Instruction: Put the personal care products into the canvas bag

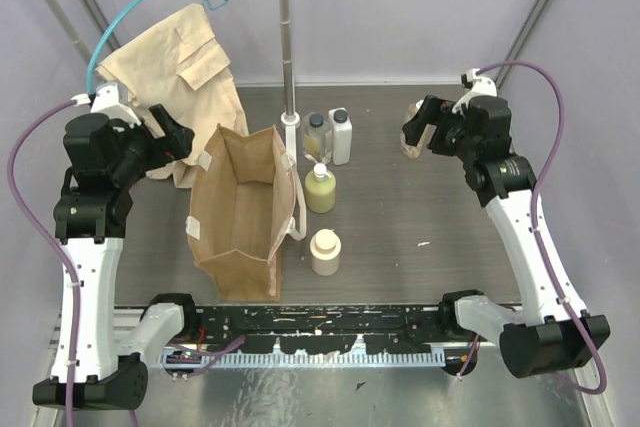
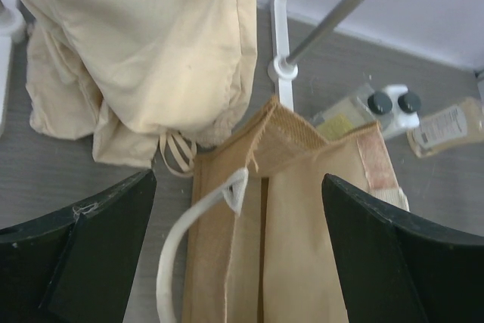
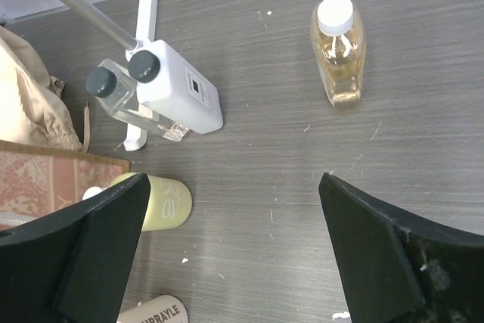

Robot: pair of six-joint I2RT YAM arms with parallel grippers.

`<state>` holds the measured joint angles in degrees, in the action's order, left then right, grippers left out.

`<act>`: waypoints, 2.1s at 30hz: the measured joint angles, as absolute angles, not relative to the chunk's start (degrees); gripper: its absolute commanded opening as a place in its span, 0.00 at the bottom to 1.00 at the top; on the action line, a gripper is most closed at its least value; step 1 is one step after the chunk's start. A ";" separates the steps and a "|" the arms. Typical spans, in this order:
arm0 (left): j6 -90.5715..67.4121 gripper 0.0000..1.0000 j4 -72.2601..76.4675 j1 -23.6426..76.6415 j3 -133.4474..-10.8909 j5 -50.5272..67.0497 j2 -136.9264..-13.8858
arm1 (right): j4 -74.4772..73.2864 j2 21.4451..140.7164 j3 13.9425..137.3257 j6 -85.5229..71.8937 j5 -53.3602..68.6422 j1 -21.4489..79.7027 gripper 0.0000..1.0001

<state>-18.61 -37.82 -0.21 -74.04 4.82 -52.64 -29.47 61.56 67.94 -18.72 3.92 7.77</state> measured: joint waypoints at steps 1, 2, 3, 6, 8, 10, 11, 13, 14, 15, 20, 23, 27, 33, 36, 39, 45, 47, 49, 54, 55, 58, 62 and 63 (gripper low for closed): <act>-18.55 0.98 -39.72 -0.21 -74.74 5.65 -52.99 | -30.44 62.87 69.78 -18.31 4.21 7.79 1.00; -18.46 0.98 -42.09 -0.21 -75.42 6.83 -53.30 | -31.09 63.96 71.20 -18.02 4.47 7.84 1.00; -18.44 0.98 -43.46 -0.21 -75.68 7.66 -53.39 | -31.59 64.77 72.18 -17.85 4.82 7.94 1.00; -18.46 0.98 -47.53 -0.21 -75.88 10.70 -53.23 | -32.82 66.08 73.30 -17.69 5.85 8.51 1.00; -18.26 0.98 -49.65 -0.21 -75.72 11.55 -53.04 | -33.56 67.22 73.93 -17.69 6.28 9.47 1.00; -18.00 0.98 -50.81 -0.21 -74.87 11.57 -52.64 | -33.95 68.66 74.43 -17.72 6.39 10.90 1.00; -17.74 0.98 -51.07 -0.21 -73.80 11.53 -52.27 | -34.11 69.60 74.72 -17.72 6.31 11.94 1.00; -17.28 0.98 -51.81 -0.21 -71.35 11.51 -51.90 | -34.59 72.16 75.75 -17.69 6.02 14.15 1.00; -17.10 0.98 -52.14 -0.21 -70.32 11.51 -51.88 | -34.68 73.69 76.42 -17.65 5.85 15.35 1.00; -16.91 0.98 -52.53 -0.21 -69.19 11.49 -52.03 | -34.81 75.26 77.12 -17.56 5.61 16.36 1.00; -15.94 0.98 -53.49 0.95 -65.47 10.68 -54.65 | -35.75 80.68 79.42 -17.19 4.91 18.68 1.00; -15.27 0.94 -53.89 3.20 -65.14 9.65 -56.62 | -36.58 82.48 81.47 -16.78 4.32 18.72 1.00; -14.33 0.46 -54.24 6.74 -65.14 7.35 -58.76 | -38.06 86.11 87.18 -15.88 3.33 19.14 1.00; -13.02 0.13 -56.01 7.66 -65.28 6.00 -62.22 | -40.38 96.25 99.09 -13.65 1.37 19.90 1.00; -12.62 0.08 -56.49 7.66 -65.36 5.69 -62.19 | -42.19 102.45 106.10 -13.13 1.02 20.25 1.00; -12.43 0.06 -56.77 7.66 -65.36 5.50 -61.67 | -43.90 108.92 113.10 -12.34 0.40 20.80 0.99; -12.40 0.05 -57.89 7.66 -65.36 5.48 -60.16 | -46.39 117.89 119.87 -11.07 -2.31 23.46 0.94; -12.40 0.03 -58.15 7.66 -65.36 5.50 -59.86 | -46.92 119.39 119.96 -10.85 -2.76 24.08 0.94; -12.40 0.02 -58.30 7.66 -65.36 5.52 -59.61 | -47.57 120.86 120.01 -10.70 -3.01 24.73 0.94; -12.40 0.00 -58.63 7.66 -65.36 5.61 -59.37 | -48.62 122.56 120.66 -10.57 -4.08 25.30 0.92; -12.40 0.00 -58.63 7.66 -65.36 5.65 -59.37 | -48.73 122.89 121.05 -10.48 -4.49 25.34 0.91; -12.40 0.00 -58.65 7.66 -65.36 5.85 -59.37 | -48.97 123.98 122.58 -10.17 -5.52 25.67 0.87; -12.40 0.00 -58.63 7.66 -65.36 6.13 -59.37 | -48.99 126.58 125.27 -9.13 -6.79 25.98 0.85; -12.40 0.00 -58.63 7.66 -65.36 6.17 -59.37 | -48.97 127.44 125.97 -8.84 -6.96 26.11 0.84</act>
<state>-12.40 -58.63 7.66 -65.36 6.17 -59.37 -48.97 127.44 125.97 -8.84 -6.96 26.11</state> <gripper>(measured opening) 0.052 0.862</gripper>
